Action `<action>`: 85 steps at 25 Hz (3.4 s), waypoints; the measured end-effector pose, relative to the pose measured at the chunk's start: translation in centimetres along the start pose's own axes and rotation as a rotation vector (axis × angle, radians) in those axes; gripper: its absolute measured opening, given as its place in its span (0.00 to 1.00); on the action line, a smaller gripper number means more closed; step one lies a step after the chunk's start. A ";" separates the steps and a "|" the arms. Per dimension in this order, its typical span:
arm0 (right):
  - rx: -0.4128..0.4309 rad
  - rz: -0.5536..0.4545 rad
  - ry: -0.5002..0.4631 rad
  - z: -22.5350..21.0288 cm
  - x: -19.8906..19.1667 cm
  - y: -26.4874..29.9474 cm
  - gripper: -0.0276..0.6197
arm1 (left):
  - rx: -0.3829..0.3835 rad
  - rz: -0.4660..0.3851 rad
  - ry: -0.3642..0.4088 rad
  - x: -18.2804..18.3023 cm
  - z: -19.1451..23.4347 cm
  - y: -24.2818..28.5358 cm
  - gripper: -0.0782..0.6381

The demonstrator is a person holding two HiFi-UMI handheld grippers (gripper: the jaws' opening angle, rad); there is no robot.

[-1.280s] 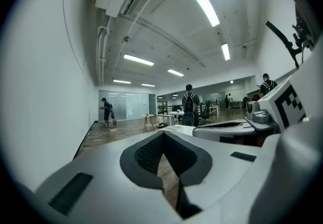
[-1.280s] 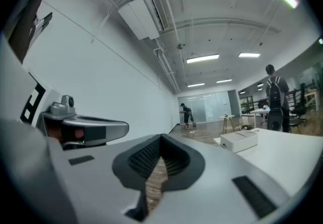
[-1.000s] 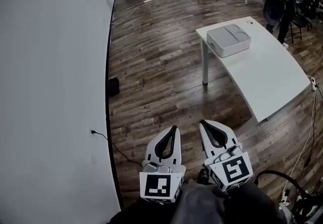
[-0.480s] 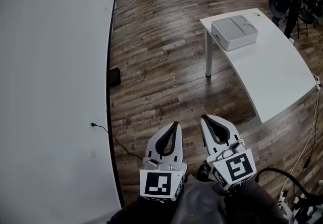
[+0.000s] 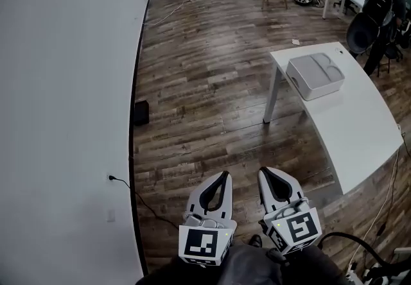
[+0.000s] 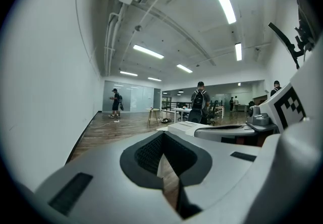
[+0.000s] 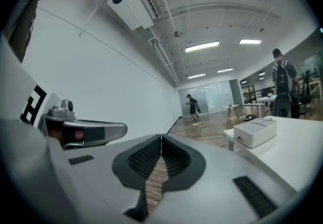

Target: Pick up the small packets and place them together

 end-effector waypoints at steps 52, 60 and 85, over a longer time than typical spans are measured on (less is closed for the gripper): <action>-0.350 0.072 -0.049 -20.9 -3.9 36.0 0.05 | -0.356 0.109 -0.110 -6.7 19.3 42.4 0.11; -0.577 0.009 -0.084 -24.3 -3.0 42.1 0.05 | -0.632 0.088 -0.087 -5.9 21.7 52.8 0.11; -1.216 -0.101 -0.083 -27.5 -2.8 36.9 0.05 | -1.256 0.130 -0.066 -7.4 11.9 62.4 0.11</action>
Point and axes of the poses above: the fingertips, and each gripper's own axes: y forward along the fingers, z to its left, x out of its top, the point moved 9 cm from there along -y, backward along the fingers, and after that the axes turned 13 degrees about -z, right-handed, at the moved point
